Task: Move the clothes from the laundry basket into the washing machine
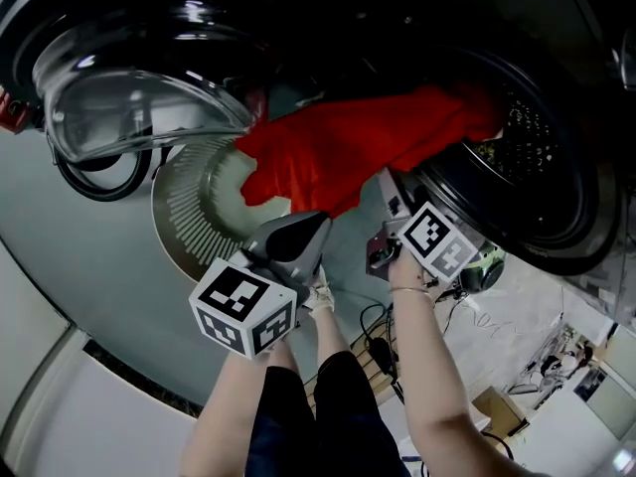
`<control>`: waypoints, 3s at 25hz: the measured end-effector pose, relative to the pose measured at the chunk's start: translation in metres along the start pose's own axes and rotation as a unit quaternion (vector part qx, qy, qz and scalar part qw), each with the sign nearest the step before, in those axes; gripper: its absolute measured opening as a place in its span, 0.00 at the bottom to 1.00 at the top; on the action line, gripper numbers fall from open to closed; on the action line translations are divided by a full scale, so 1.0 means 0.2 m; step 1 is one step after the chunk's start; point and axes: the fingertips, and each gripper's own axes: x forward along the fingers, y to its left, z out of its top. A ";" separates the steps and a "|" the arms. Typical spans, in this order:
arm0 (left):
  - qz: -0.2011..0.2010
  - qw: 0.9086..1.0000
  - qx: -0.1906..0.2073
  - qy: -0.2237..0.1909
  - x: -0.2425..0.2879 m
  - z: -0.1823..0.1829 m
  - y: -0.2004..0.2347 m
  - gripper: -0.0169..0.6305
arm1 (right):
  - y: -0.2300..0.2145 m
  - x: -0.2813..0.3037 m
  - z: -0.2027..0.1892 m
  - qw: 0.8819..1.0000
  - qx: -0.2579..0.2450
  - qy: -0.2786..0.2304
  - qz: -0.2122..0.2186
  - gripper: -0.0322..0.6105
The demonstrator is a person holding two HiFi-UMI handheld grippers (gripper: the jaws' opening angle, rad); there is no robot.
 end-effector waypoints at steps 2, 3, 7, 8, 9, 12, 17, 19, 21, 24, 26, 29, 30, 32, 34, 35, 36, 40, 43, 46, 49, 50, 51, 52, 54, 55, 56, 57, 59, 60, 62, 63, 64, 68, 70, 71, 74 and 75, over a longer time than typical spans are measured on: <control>0.005 1.000 -0.004 0.000 -0.02 -0.02 0.02 0.03 | 0.09 0.03 -0.19 0.997 0.050 0.038 0.049 0.82; 0.007 1.000 -0.008 -0.002 -0.04 -0.03 0.04 0.03 | 0.14 0.06 -0.26 0.993 0.078 0.051 0.076 0.83; 0.009 1.000 -0.026 -0.011 -0.05 -0.04 0.06 0.03 | 0.31 0.14 -0.43 0.971 0.159 0.099 0.152 0.90; 0.009 1.000 -0.027 -0.012 -0.05 -0.04 0.07 0.03 | 0.34 0.16 -0.46 0.966 0.165 0.113 0.163 0.89; 0.009 1.000 -0.027 -0.013 -0.05 -0.04 0.06 0.03 | 0.37 0.17 -0.48 0.964 0.162 0.125 0.170 0.88; 0.007 0.999 -0.027 -0.018 -0.06 -0.04 0.06 0.03 | 0.41 0.19 -0.46 0.974 0.107 0.123 0.160 0.53; 0.010 0.999 -0.030 -0.022 -0.07 -0.03 0.07 0.03 | 0.57 0.10 -0.30 0.979 0.013 0.076 0.188 0.18; 0.010 0.999 -0.030 -0.023 -0.08 -0.03 0.06 0.03 | 0.63 0.01 -0.23 0.977 -0.021 0.048 0.205 0.17; 0.008 0.999 -0.030 -0.023 -0.09 -0.02 0.04 0.03 | 0.66 -0.09 -0.15 0.975 -0.047 0.018 0.217 0.17; 0.004 0.999 -0.026 -0.024 -0.09 0.00 0.02 0.03 | 0.64 -0.23 0.00 0.974 -0.067 -0.034 0.215 0.17; 0.001 0.999 -0.025 -0.026 -0.08 0.01 0.00 0.03 | 0.59 -0.30 0.12 0.976 -0.076 -0.071 0.193 0.17; -0.007 0.999 -0.022 -0.027 -0.08 0.02 -0.03 0.03 | 0.49 -0.36 0.33 0.976 -0.109 -0.126 0.140 0.17; -0.009 0.999 -0.021 -0.025 -0.08 0.01 -0.04 0.03 | 0.46 -0.37 0.39 0.975 -0.123 -0.142 0.121 0.17; -0.010 1.000 -0.020 -0.021 -0.08 0.00 -0.04 0.03 | 0.39 -0.37 0.50 0.972 -0.143 -0.168 0.082 0.17; -0.010 0.999 -0.025 -0.018 -0.08 -0.02 -0.05 0.03 | 0.30 -0.35 0.61 0.970 -0.149 -0.190 0.045 0.17; -0.011 0.999 -0.026 -0.017 -0.08 -0.02 -0.05 0.03 | 0.26 -0.34 0.66 0.968 -0.149 -0.202 0.029 0.17; -0.013 0.999 -0.027 -0.016 -0.07 -0.03 -0.06 0.03 | 0.23 -0.33 0.71 0.965 -0.151 -0.215 0.017 0.18; -0.023 0.999 -0.022 -0.012 -0.03 -0.02 -0.08 0.03 | 0.12 -0.28 0.94 0.951 -0.165 -0.259 -0.024 0.18; -0.025 0.999 -0.022 -0.013 -0.01 -0.02 -0.07 0.03 | 0.08 -0.26 1.10 0.943 -0.155 -0.291 -0.049 0.18; -0.026 0.999 -0.023 -0.016 0.00 -0.01 -0.07 0.03 | 0.03 -0.21 1.19 0.940 -0.143 -0.300 -0.072 0.18; -0.027 0.999 -0.020 -0.015 0.00 -0.02 -0.06 0.03 | -0.05 -0.06 1.15 0.959 -0.118 -0.245 -0.084 0.24; -0.026 0.999 -0.021 -0.014 0.00 -0.02 -0.05 0.03 | -0.07 -0.01 1.11 0.966 -0.108 -0.221 -0.086 0.31; -0.025 0.999 -0.023 -0.014 0.00 -0.02 -0.04 0.03 | -0.10 0.02 1.08 0.970 -0.100 -0.202 -0.090 0.38; -0.025 0.999 -0.025 -0.014 0.00 -0.03 -0.04 0.03 | -0.13 0.05 1.05 0.972 -0.096 -0.190 -0.095 0.41; -0.024 0.999 -0.026 -0.012 0.01 -0.04 -0.03 0.03 | -0.16 0.06 1.03 0.974 -0.097 -0.178 -0.103 0.44; -0.024 0.999 -0.025 -0.011 0.01 -0.04 -0.03 0.03 | -0.17 0.06 1.01 0.974 -0.097 -0.174 -0.105 0.46; -0.023 0.999 -0.025 -0.010 0.01 -0.05 -0.03 0.03 | -0.18 0.06 1.00 0.975 -0.096 -0.170 -0.106 0.49; -0.022 0.999 -0.025 -0.010 0.01 -0.05 -0.02 0.03 | -0.18 0.05 0.99 0.976 -0.095 -0.167 -0.106 0.51; -0.021 0.999 -0.028 -0.011 0.01 -0.05 -0.02 0.03 | -0.15 0.00 0.96 0.976 -0.098 -0.166 -0.101 0.58; -0.021 0.999 -0.029 -0.012 0.01 -0.04 -0.02 0.03 | -0.13 -0.03 0.94 0.976 -0.103 -0.166 -0.094 0.68; -0.022 0.999 -0.028 -0.013 0.02 -0.04 -0.02 0.03 | -0.08 -0.08 0.86 0.977 -0.111 -0.161 -0.079 0.82; -0.023 0.999 -0.028 -0.013 0.02 -0.03 -0.03 0.03 | -0.06 -0.11 0.80 0.979 -0.114 -0.156 -0.072 0.84; -0.023 0.999 -0.029 -0.013 0.02 -0.03 -0.03 0.03 | -0.04 -0.14 0.73 0.980 -0.114 -0.149 -0.065 0.84; -0.023 0.999 -0.032 -0.014 0.02 -0.03 -0.02 0.03 | 0.00 -0.12 0.38 0.991 -0.087 -0.095 -0.045 0.85; -0.023 0.999 -0.033 -0.013 0.02 -0.04 -0.02 0.03 | 0.01 -0.04 0.22 0.995 -0.071 -0.060 -0.040 0.90; -0.022 0.999 -0.033 -0.012 0.02 -0.05 -0.01 0.03 | 0.02 0.02 0.16 0.996 -0.064 -0.045 -0.041 0.93; -0.022 0.999 -0.035 -0.012 0.02 -0.06 -0.01 0.03 | -0.01 0.18 0.09 0.997 -0.046 -0.013 -0.054 0.98; -0.023 0.999 -0.035 -0.011 0.02 -0.06 -0.01 0.03 | -0.03 0.22 0.09 0.997 -0.045 -0.006 -0.061 0.98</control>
